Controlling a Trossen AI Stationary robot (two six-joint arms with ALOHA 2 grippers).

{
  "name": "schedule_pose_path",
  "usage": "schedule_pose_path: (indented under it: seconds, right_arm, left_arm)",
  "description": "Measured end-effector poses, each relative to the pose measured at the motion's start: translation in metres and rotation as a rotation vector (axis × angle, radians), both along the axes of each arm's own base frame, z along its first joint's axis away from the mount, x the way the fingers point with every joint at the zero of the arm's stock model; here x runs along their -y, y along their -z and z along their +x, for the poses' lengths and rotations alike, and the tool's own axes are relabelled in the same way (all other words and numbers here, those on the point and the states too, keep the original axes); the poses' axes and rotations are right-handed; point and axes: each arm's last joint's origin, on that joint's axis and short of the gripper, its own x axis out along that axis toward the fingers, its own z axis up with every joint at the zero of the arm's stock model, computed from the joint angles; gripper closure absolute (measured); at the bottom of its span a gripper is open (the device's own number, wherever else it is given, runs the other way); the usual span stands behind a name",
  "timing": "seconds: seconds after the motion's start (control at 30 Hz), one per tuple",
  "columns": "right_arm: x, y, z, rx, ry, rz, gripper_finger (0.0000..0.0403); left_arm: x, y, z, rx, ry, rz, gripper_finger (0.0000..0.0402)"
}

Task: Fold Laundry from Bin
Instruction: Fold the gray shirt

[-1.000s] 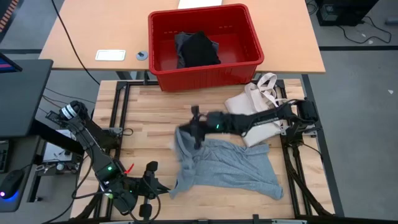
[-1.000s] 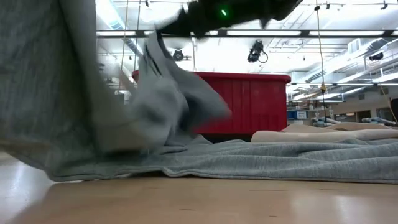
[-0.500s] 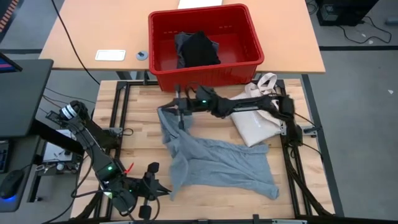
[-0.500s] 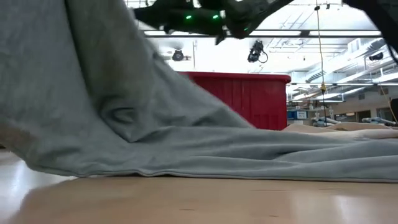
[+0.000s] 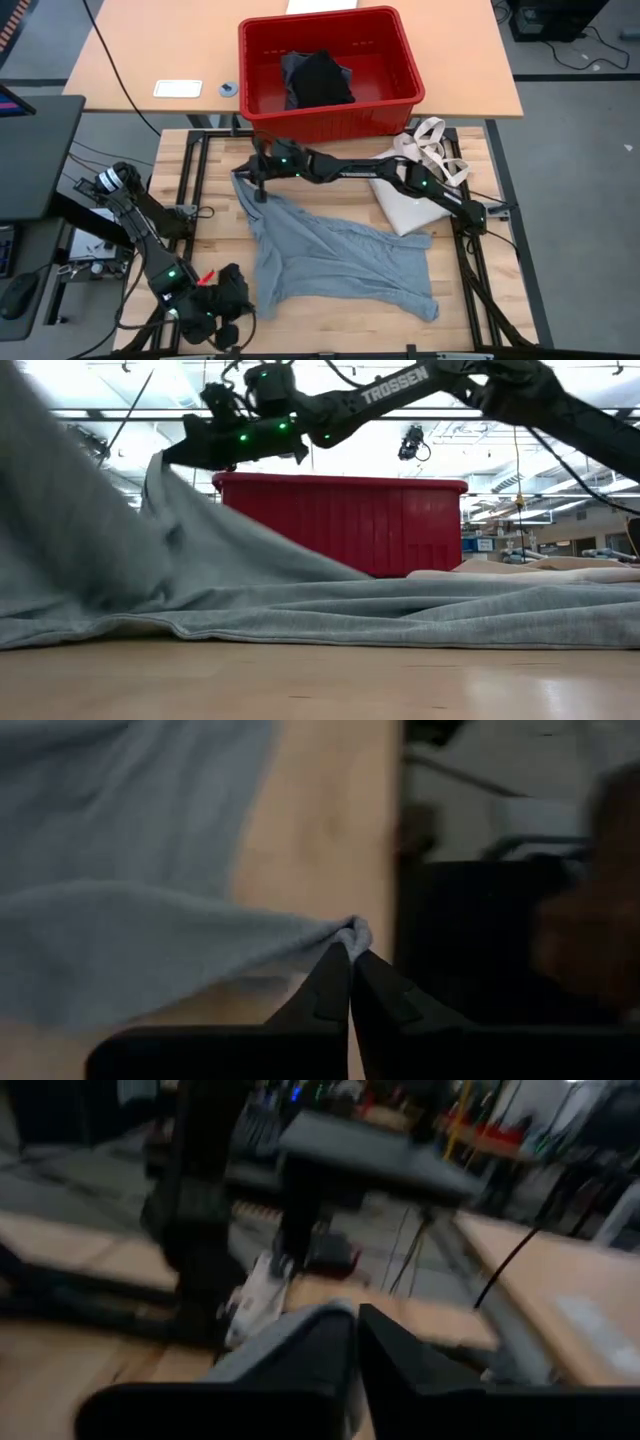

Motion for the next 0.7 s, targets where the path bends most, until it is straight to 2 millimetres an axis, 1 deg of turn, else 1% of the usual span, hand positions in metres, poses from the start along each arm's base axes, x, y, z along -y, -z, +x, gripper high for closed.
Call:
schedule_pose_path:
  seconds: [0.07, 0.13, 0.23, 0.3, 0.37, 0.43, 0.5, 0.57, 0.7]
  right_arm:
    - [0.003, 0.001, 0.002, -0.048, -0.016, 0.014, 0.0327]
    - [0.005, 0.001, 0.001, -0.086, -0.028, 0.036, 0.0287]
    - [0.009, -0.011, -0.007, -0.137, -0.041, 0.076, 0.0224]
    - [0.010, -0.025, -0.016, -0.173, -0.057, 0.092, 0.0187]
    - [0.010, -0.044, -0.027, -0.206, -0.077, 0.108, 0.0153]
    - [0.008, -0.065, -0.041, -0.245, -0.087, 0.120, 0.0126]
    - [0.004, -0.085, -0.058, -0.302, -0.087, 0.125, 0.0107]
    - [-0.001, -0.104, -0.076, -0.359, -0.070, 0.108, 0.0095]
    - [-0.011, -0.139, -0.103, -0.377, -0.019, 0.065, 0.0091]
  left_arm:
    - [-0.006, 0.004, -0.004, -0.042, -0.097, 0.011, 0.0387]
    - [-0.008, 0.006, -0.005, -0.062, -0.132, 0.006, 0.0370]
    - [-0.007, 0.005, -0.005, -0.059, -0.135, -0.006, 0.0321]
    - [-0.007, 0.005, -0.005, -0.057, -0.134, -0.013, 0.0277]
    - [-0.006, 0.005, -0.005, -0.074, -0.124, -0.021, 0.0232]
    - [-0.006, 0.006, -0.005, -0.097, -0.109, -0.037, 0.0190]
    - [-0.007, 0.006, -0.004, -0.118, -0.102, -0.046, 0.0156]
    - [-0.009, 0.002, -0.003, -0.127, -0.107, -0.041, 0.0136]
    - [-0.014, -0.006, 0.001, -0.133, -0.120, -0.017, 0.0128]
